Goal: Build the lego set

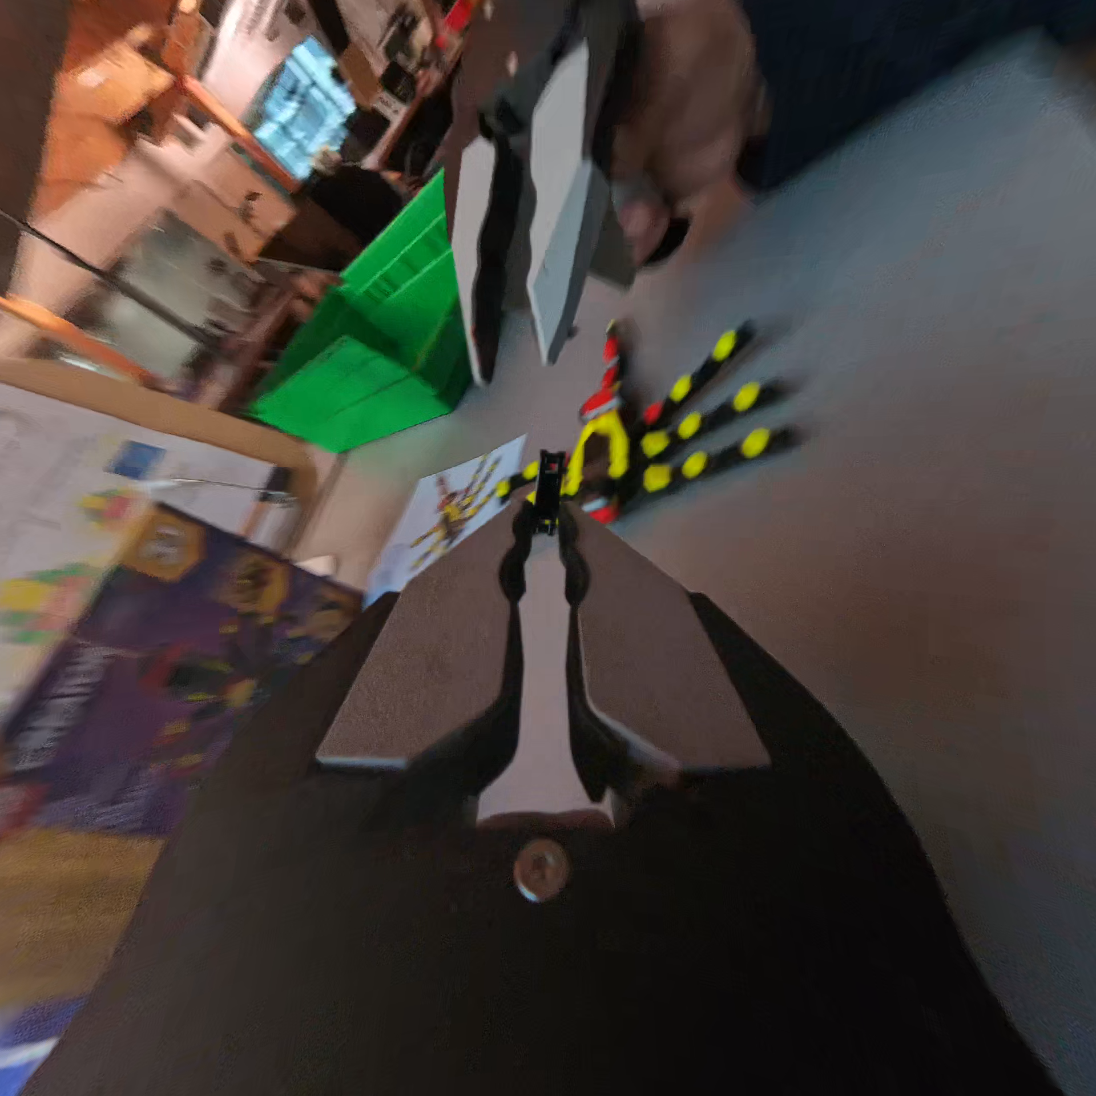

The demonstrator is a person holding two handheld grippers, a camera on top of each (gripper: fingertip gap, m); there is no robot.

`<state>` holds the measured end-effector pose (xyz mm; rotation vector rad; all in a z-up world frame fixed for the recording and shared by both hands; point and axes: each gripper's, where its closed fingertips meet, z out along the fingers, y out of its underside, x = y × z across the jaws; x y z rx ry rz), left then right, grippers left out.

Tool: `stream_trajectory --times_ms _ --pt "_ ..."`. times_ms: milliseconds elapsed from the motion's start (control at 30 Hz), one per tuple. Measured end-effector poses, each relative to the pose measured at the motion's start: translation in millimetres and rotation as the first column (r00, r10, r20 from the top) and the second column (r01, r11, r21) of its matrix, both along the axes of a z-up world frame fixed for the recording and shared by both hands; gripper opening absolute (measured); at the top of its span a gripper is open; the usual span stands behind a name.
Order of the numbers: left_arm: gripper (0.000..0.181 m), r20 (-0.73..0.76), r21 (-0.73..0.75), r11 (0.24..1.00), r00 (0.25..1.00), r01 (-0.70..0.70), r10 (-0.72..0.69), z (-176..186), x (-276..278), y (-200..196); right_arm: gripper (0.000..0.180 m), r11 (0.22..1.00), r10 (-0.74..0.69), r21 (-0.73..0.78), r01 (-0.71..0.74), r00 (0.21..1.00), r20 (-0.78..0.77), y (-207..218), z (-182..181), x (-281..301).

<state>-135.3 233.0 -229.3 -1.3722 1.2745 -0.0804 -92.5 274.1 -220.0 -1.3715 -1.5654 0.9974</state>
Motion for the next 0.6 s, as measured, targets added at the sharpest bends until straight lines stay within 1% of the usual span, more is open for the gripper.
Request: stream_trajectory --times_ms 33,67,100,167,200,233,267,333,400,500,533,600 --pt "0.005 0.149 -0.147 0.985 0.987 0.086 -0.064 6 10 -9 0.03 1.0 0.021 -0.002 -0.021 1.0 -0.019 -6 4 -4" --pt "0.006 0.301 -0.263 0.943 0.946 0.202 -0.119 16 18 -18 0.031 0.999 0.044 -0.004 -0.044 0.999 -0.031 -13 8 -9" --pt "0.006 0.436 -0.354 0.874 0.885 0.332 -0.159 26 25 -28 0.031 0.998 0.063 0.0 -0.063 0.997 -0.045 -19 12 -15" --pt "0.006 0.629 -0.502 0.69 0.768 0.522 -0.124 38 30 -38 0.031 0.993 0.116 0.015 -0.115 0.99 -0.086 -36 22 -24" --pt "0.006 0.708 -0.53 0.574 0.698 0.624 -0.106 44 31 -45 0.031 0.985 0.171 0.012 -0.17 0.98 -0.101 -48 26 -26" --pt "0.006 0.753 -0.55 0.481 0.654 0.683 -0.069 45 30 -47 0.03 0.972 0.235 0.004 -0.236 0.967 -0.101 -62 28 -26" --pt "0.006 0.769 -0.568 0.429 0.638 0.702 -0.026 43 29 -45 0.029 0.957 0.287 -0.005 -0.289 0.954 -0.086 -73 26 -24" --pt "0.006 0.807 -0.559 0.323 0.591 0.764 -0.001 45 26 -52 0.028 0.943 0.332 -0.002 -0.333 0.941 -0.069 -83 23 -21" --pt "0.006 0.817 -0.565 0.222 0.577 0.794 0.016 44 28 -59 0.026 0.934 0.356 0.003 -0.357 0.93 -0.095 -90 26 -18" --pt "0.006 0.786 -0.617 0.115 0.617 0.779 0.036 37 33 -68 0.023 0.917 0.39 -0.012 -0.398 0.904 -0.175 -101 42 -17" --pt "0.006 0.778 -0.627 0.092 0.627 0.773 0.037 35 34 -70 0.02 0.91 0.405 -0.009 -0.414 0.895 -0.188 -104 45 -17" --pt "0.006 0.768 -0.64 0.062 0.639 0.766 0.032 34 36 -74 0.013 0.9 0.431 0.005 -0.436 0.888 -0.162 -109 40 -16"
